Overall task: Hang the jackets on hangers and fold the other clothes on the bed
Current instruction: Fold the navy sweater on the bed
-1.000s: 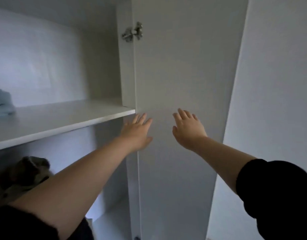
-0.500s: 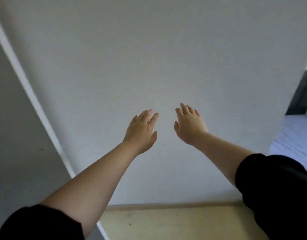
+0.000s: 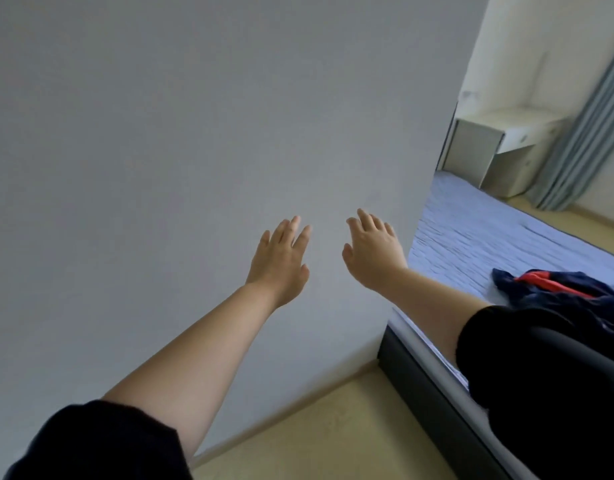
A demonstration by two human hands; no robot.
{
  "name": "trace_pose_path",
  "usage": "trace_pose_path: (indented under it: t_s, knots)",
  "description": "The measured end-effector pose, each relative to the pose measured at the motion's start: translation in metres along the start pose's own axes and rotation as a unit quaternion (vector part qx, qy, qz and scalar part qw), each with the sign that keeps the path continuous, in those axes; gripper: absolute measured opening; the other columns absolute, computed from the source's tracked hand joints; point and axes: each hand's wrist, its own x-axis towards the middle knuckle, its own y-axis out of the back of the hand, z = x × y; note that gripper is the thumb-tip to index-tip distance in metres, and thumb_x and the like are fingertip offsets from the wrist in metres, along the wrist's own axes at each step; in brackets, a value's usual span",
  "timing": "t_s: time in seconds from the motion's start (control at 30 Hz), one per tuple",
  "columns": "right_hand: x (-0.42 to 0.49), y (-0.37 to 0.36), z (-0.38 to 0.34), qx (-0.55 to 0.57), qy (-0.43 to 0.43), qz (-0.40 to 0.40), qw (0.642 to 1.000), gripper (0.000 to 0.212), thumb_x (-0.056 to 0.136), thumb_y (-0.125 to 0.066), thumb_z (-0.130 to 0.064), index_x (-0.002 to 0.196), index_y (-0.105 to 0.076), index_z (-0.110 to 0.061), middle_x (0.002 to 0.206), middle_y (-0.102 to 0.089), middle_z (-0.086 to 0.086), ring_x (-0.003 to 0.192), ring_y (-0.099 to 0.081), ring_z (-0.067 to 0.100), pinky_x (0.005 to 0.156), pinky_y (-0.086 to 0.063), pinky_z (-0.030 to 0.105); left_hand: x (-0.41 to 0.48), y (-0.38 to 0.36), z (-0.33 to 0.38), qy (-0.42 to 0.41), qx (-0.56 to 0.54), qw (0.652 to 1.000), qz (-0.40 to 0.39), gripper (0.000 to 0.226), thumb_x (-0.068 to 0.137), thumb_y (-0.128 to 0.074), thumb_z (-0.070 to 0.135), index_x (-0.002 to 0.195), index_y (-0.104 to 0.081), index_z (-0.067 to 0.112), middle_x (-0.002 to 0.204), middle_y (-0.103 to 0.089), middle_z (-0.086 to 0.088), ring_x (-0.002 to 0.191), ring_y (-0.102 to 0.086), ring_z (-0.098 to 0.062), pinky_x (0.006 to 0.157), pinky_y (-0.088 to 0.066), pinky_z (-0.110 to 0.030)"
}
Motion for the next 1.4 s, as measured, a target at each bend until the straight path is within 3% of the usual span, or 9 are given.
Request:
trace_pose_path:
  t_s: [0.17,0.4,0.47,0.6,0.73,0.83,1.0,1.17,1.4]
  knots:
    - [0.036,-0.038,0.104,0.004,-0.062,-0.015,0.998,0.05,0.096,-0.041,-0.027,0.142,-0.033,-0.009,0.156,-0.022,0.011,0.142,-0.021,0.027,0.116,-0.019,0.044,0.081,-0.064,0.065,-0.025,-0.023,0.999,-0.029,0.067,0.096,-0.043,0.025,0.152,-0.007,0.017,0.16,0.002,-0.006,0.147,0.002,-0.024,0.119,-0.006,-0.043]
    - [0.117,-0.121,0.278,0.022,-0.089,-0.062,0.994,0.049,0.094,-0.043,-0.028,0.139,-0.036,-0.011,0.149,-0.03,0.008,0.136,-0.03,0.028,0.114,-0.023,0.042,0.225,-0.172,0.173,0.022,-0.074,0.996,-0.047,0.068,0.094,-0.042,0.026,0.153,-0.008,0.018,0.161,0.002,-0.004,0.147,0.002,-0.023,0.119,-0.007,-0.042]
    - [0.136,-0.15,0.326,0.037,-0.094,-0.086,0.991,0.05,0.093,-0.045,-0.027,0.14,-0.035,-0.011,0.148,-0.032,0.008,0.135,-0.031,0.03,0.112,-0.024,0.041,0.261,-0.199,0.204,0.03,-0.065,0.997,-0.028,0.067,0.091,-0.046,0.025,0.151,-0.018,0.016,0.16,-0.005,-0.006,0.145,-0.006,-0.027,0.117,-0.01,-0.042]
    - [0.153,-0.201,0.411,0.049,-0.1,-0.126,0.986,0.049,0.092,-0.046,-0.026,0.137,-0.038,-0.008,0.146,-0.035,0.009,0.134,-0.032,0.029,0.11,-0.025,0.04,0.307,-0.249,0.267,-0.059,-0.074,0.995,0.035,0.061,0.069,-0.066,-0.001,0.128,-0.057,0.002,0.149,-0.036,-0.021,0.138,-0.034,-0.038,0.107,-0.03,-0.056]
    - [0.15,-0.239,0.466,0.068,-0.105,-0.143,0.982,0.047,0.093,-0.046,-0.026,0.136,-0.039,-0.008,0.15,-0.031,0.012,0.135,-0.031,0.029,0.11,-0.024,0.039,0.323,-0.294,0.309,-0.109,-0.054,0.992,0.019,0.066,0.057,-0.073,-0.001,0.122,-0.062,0.001,0.141,-0.046,-0.022,0.131,-0.044,-0.039,0.098,-0.042,-0.055]
    - [0.142,-0.27,0.501,0.069,-0.102,-0.143,0.982,0.044,0.094,-0.046,-0.024,0.134,-0.04,-0.008,0.147,-0.034,0.01,0.132,-0.033,0.028,0.107,-0.025,0.037,0.333,-0.33,0.33,-0.099,-0.041,0.994,-0.01,0.066,0.063,-0.072,0.002,0.128,-0.058,0.002,0.145,-0.042,-0.022,0.135,-0.038,-0.038,0.102,-0.038,-0.054]
    - [0.122,-0.335,0.551,0.073,-0.091,-0.117,0.986,0.049,0.094,-0.047,-0.026,0.139,-0.037,-0.007,0.149,-0.032,0.01,0.137,-0.029,0.028,0.11,-0.023,0.037,0.338,-0.418,0.36,-0.084,0.026,0.995,-0.047,0.067,0.09,-0.043,0.014,0.151,-0.019,0.011,0.16,0.002,-0.013,0.147,0.008,-0.028,0.117,-0.001,-0.046]
    - [0.082,-0.418,0.593,0.086,-0.082,-0.098,0.988,0.052,0.094,-0.046,-0.028,0.141,-0.034,-0.008,0.152,-0.028,0.009,0.137,-0.028,0.028,0.111,-0.023,0.037,0.329,-0.519,0.403,-0.025,0.025,0.997,-0.069,0.069,0.094,-0.04,0.022,0.153,-0.006,0.014,0.16,0.008,-0.01,0.147,0.012,-0.025,0.117,-0.003,-0.046]
    - [0.004,-0.502,0.675,0.114,-0.088,-0.072,0.987,0.056,0.092,-0.05,-0.026,0.142,-0.033,-0.009,0.148,-0.033,0.009,0.136,-0.03,0.028,0.111,-0.023,0.037,0.311,-0.612,0.498,0.017,-0.031,0.996,-0.078,0.069,0.095,-0.043,0.028,0.153,-0.007,0.016,0.16,0.004,-0.006,0.147,0.006,-0.021,0.117,-0.009,-0.044]
